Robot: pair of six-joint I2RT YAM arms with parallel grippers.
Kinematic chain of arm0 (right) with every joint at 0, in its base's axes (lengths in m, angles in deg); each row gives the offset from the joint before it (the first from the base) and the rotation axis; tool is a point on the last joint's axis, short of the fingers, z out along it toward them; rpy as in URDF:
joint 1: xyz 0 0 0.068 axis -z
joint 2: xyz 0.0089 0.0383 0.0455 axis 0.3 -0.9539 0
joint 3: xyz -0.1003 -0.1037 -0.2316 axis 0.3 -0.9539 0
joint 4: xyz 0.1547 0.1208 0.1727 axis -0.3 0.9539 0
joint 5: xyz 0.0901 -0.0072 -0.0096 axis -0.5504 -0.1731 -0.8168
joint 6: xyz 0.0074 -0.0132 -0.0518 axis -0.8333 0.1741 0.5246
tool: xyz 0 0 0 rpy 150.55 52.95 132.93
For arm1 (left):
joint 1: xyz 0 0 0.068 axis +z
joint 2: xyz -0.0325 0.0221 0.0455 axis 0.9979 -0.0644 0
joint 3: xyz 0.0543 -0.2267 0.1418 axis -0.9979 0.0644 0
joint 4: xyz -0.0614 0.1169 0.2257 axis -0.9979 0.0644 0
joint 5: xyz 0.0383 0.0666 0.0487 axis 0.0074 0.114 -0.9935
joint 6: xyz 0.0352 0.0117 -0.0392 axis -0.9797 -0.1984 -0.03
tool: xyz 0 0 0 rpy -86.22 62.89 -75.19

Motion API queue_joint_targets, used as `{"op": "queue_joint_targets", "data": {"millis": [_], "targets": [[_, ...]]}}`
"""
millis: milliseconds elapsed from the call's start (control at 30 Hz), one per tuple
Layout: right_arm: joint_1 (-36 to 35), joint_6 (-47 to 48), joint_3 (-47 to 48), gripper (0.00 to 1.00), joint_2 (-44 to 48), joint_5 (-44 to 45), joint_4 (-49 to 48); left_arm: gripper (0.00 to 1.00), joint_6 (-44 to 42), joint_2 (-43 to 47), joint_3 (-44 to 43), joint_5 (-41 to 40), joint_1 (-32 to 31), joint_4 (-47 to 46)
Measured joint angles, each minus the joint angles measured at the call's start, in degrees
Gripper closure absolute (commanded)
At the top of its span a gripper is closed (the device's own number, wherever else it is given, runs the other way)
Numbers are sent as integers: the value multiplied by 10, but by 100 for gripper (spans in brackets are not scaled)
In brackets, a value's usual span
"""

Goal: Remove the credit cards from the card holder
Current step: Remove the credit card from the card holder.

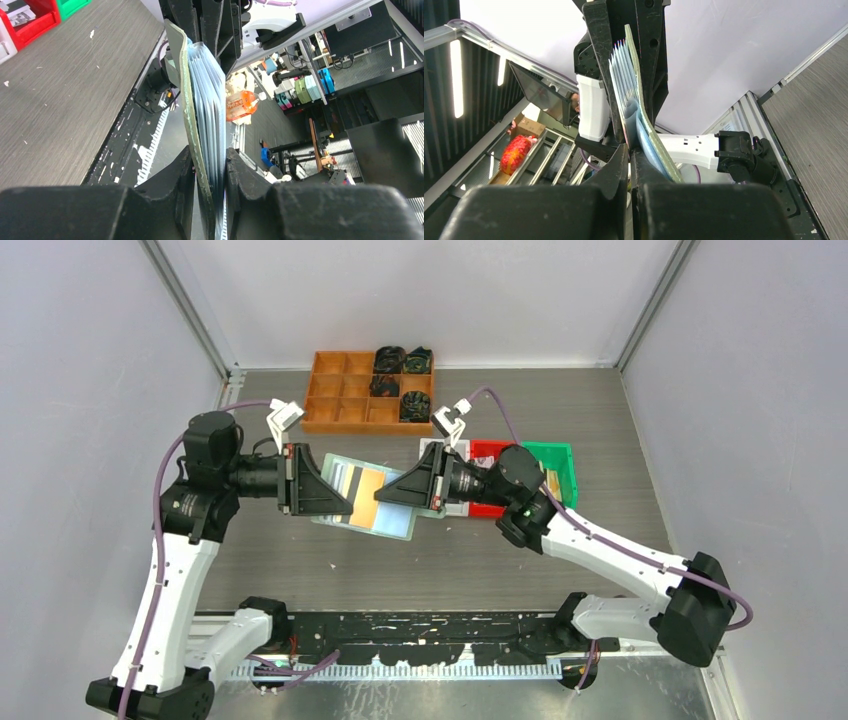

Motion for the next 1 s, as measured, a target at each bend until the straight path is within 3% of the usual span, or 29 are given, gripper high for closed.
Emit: {"op": "queue_joint_targets", "data": {"millis": [200, 533, 633, 800, 1000], "targets": [[-8, 2, -33, 99, 23, 23, -27, 76, 12, -1, 1, -1, -7, -8], [-3, 4, -52, 99, 30, 45, -31, 52, 27, 2, 1, 8, -7, -32], [-3, 4, -52, 99, 30, 47, -31, 55, 28, 3, 1, 10, -7, -35], [-9, 4, -52, 99, 30, 48, -34, 69, 33, 9, 5, 11, -7, -43], [-12, 4, -53, 99, 32, 49, -47, 71, 41, 9, 8, 11, -5, -43]]}}
